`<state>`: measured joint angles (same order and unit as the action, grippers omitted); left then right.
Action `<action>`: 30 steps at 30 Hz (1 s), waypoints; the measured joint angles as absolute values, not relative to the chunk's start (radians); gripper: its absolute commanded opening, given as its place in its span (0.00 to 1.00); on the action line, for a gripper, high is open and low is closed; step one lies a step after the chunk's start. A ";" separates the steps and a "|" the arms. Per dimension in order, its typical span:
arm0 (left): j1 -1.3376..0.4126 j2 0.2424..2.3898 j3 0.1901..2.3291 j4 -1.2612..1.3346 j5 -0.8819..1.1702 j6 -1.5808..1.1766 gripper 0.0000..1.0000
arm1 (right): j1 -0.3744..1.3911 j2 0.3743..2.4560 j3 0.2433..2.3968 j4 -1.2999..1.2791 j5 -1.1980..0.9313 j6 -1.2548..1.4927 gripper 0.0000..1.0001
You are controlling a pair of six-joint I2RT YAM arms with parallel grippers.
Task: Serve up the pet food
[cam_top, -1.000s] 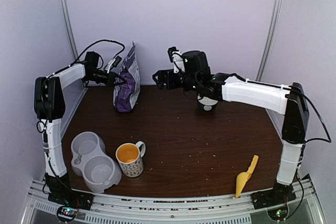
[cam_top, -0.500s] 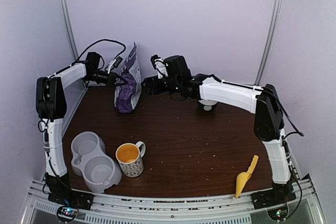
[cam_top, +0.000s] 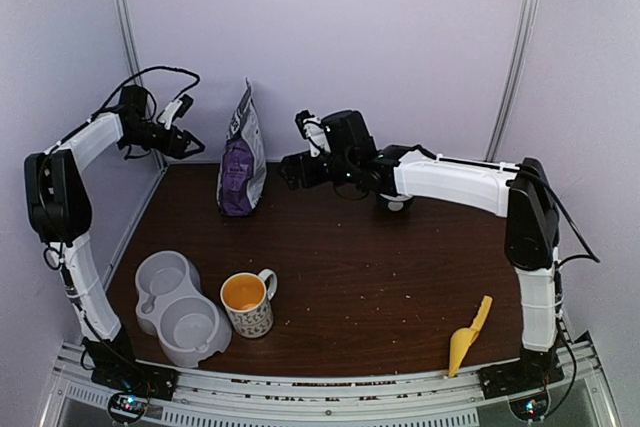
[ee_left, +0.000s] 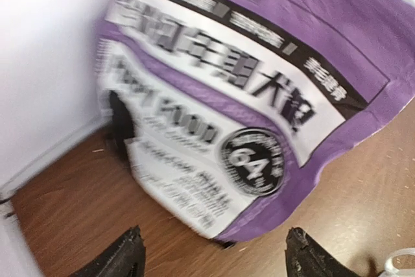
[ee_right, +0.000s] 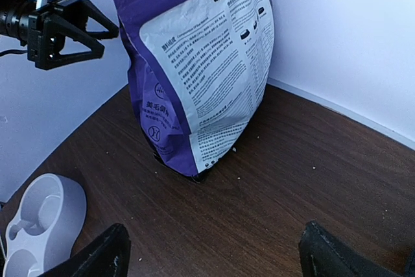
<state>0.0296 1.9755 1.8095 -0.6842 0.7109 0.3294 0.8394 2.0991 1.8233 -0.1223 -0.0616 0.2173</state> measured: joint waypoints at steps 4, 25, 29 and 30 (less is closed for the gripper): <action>0.079 1.868 1.807 -0.664 0.603 0.277 0.77 | 0.839 2.047 1.798 -0.114 -0.050 0.226 0.92; -0.216 1.813 2.242 -0.997 0.032 -0.217 0.90 | 0.809 1.605 1.392 -0.098 0.078 0.289 0.94; -0.297 1.827 2.255 -0.995 -0.034 -0.268 0.89 | 0.804 1.562 1.342 -0.102 0.088 0.297 0.94; -0.324 1.831 2.255 -0.992 -0.045 -0.287 0.88 | 0.802 1.553 1.332 -0.102 0.089 0.299 0.94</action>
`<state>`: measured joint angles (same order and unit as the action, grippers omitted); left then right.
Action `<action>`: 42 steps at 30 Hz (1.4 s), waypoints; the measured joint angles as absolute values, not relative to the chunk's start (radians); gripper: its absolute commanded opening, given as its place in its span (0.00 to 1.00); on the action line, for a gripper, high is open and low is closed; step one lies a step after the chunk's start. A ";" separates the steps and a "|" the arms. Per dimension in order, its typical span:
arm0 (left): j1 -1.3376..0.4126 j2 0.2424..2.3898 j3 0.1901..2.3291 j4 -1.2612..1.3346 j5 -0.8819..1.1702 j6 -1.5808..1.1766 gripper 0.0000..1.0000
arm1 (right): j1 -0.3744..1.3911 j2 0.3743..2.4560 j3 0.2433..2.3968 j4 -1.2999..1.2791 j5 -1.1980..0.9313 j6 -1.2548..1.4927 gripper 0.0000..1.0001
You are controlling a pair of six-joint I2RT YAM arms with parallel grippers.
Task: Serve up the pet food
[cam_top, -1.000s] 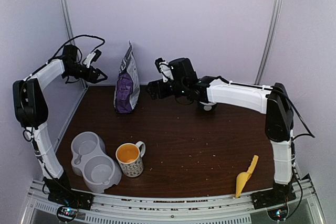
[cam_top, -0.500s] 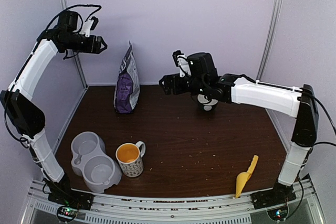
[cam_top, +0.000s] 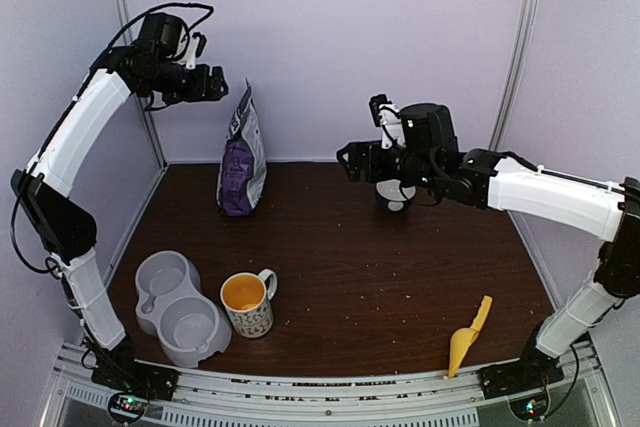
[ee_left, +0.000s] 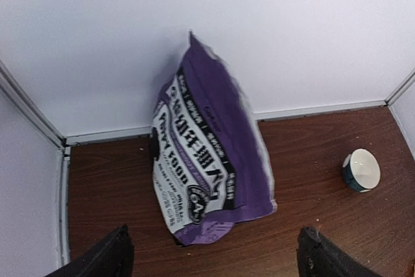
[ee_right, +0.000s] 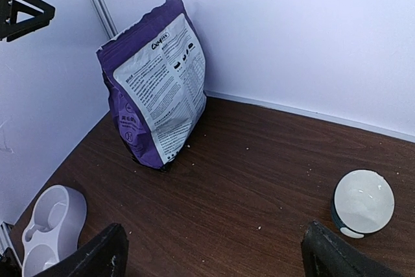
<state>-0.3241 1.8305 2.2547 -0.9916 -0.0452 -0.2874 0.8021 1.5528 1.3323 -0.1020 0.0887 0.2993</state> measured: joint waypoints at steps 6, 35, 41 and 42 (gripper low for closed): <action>-0.457 1.912 2.301 -0.951 -0.123 -0.409 0.86 | 0.787 1.428 1.216 -0.101 0.098 0.320 0.95; -0.544 2.061 2.283 -0.830 -0.294 -0.628 0.55 | 0.751 0.857 0.902 -0.087 0.184 0.341 0.98; -0.575 2.057 2.192 -0.734 -0.347 -0.665 0.47 | 0.751 0.808 0.883 -0.086 0.190 0.347 0.98; -0.579 2.055 2.163 -0.710 -0.360 -0.669 0.40 | 0.751 0.802 0.881 -0.087 0.192 0.347 0.98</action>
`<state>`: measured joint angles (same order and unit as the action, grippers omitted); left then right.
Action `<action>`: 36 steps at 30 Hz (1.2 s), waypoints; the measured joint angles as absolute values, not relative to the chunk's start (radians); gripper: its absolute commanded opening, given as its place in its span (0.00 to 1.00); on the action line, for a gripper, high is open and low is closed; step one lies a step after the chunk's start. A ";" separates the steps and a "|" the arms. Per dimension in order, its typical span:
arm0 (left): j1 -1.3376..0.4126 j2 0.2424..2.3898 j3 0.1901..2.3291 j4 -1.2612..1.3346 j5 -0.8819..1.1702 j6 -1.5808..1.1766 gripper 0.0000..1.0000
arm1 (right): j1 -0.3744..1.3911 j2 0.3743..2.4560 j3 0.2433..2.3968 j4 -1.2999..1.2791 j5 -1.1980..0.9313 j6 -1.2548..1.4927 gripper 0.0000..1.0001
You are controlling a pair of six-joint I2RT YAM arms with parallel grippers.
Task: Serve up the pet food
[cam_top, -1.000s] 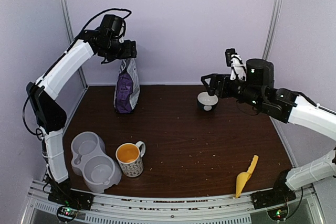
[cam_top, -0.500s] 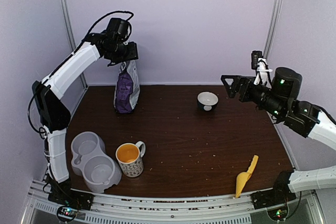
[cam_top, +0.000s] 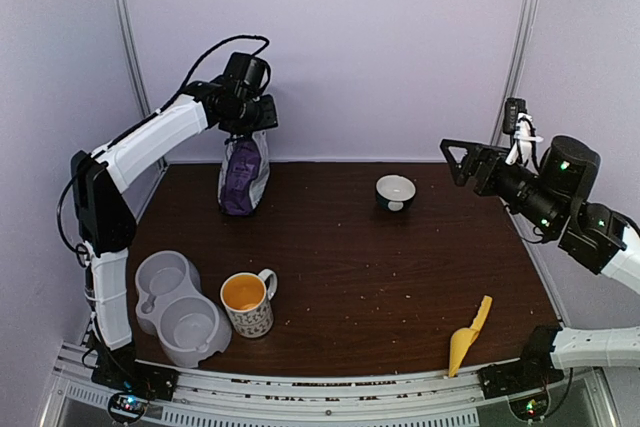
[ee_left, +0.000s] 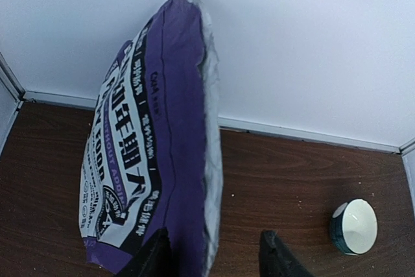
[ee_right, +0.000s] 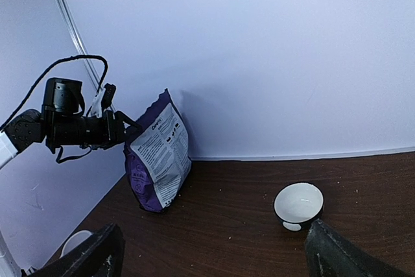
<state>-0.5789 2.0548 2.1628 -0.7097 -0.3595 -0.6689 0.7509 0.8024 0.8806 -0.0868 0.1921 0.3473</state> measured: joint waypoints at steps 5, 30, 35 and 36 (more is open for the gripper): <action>-0.585 2.053 2.078 -0.639 -0.432 -0.683 0.19 | 0.751 0.783 0.870 -0.095 0.202 0.348 0.99; -0.748 1.941 1.904 -0.546 -0.289 -0.294 0.00 | 0.750 0.865 0.860 -0.103 0.220 0.370 0.99; -0.810 1.836 1.784 -0.498 -0.200 -0.244 0.00 | 0.750 0.922 0.879 -0.126 0.215 0.372 0.99; -0.816 1.814 1.760 -0.488 -0.183 -0.243 0.00 | 0.750 0.934 0.885 -0.129 0.213 0.373 0.99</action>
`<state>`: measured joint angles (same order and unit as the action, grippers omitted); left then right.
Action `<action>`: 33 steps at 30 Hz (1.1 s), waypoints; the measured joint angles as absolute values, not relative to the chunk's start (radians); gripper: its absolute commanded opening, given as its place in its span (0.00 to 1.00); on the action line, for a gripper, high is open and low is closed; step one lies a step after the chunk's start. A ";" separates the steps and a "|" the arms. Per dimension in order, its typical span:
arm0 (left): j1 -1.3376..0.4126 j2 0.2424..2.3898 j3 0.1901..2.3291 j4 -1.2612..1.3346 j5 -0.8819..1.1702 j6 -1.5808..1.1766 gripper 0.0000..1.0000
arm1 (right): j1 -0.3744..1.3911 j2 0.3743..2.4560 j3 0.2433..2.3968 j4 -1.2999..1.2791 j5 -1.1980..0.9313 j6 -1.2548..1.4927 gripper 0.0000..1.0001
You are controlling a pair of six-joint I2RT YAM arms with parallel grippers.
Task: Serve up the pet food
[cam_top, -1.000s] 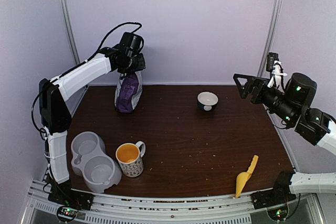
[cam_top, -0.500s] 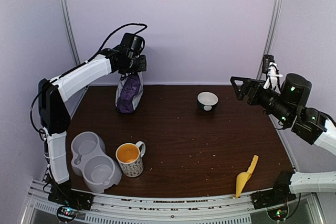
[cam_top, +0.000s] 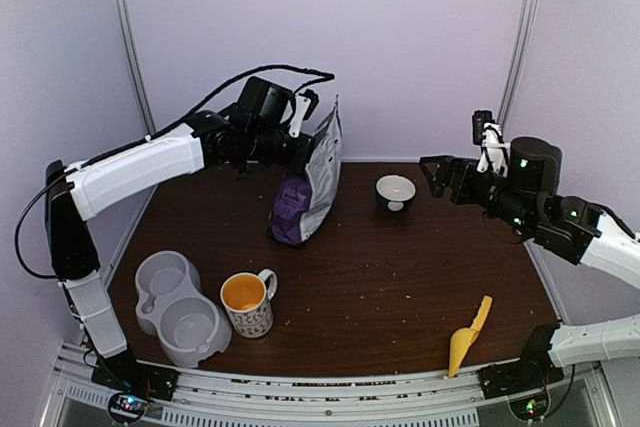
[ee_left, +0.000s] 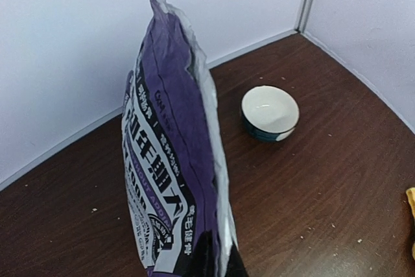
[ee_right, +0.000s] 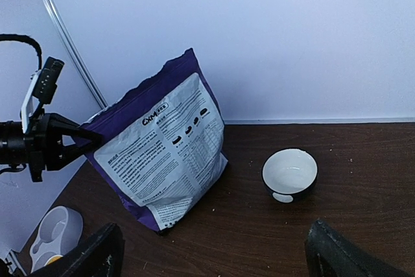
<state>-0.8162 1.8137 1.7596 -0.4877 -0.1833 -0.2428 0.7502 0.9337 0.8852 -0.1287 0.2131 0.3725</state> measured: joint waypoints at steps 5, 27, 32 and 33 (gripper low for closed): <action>-0.830 1.730 1.665 -0.445 -0.103 -0.245 0.00 | 0.750 0.979 0.919 -0.147 0.206 0.375 0.99; -1.061 1.463 1.242 -0.163 -0.072 -0.374 0.00 | 0.750 1.302 0.993 -0.119 0.018 0.542 0.99; -1.062 1.468 1.238 -0.134 0.006 -0.377 0.12 | 0.750 1.373 1.029 -0.079 -0.037 0.577 0.97; -1.062 1.468 1.238 -0.130 0.011 -0.375 0.24 | 0.750 1.386 1.037 -0.072 -0.046 0.581 0.97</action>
<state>-1.0618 1.4685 1.2381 -0.1299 0.0109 -0.3748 0.7502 1.3861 1.0374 -0.0719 -0.0463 0.5808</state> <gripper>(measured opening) 0.028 0.982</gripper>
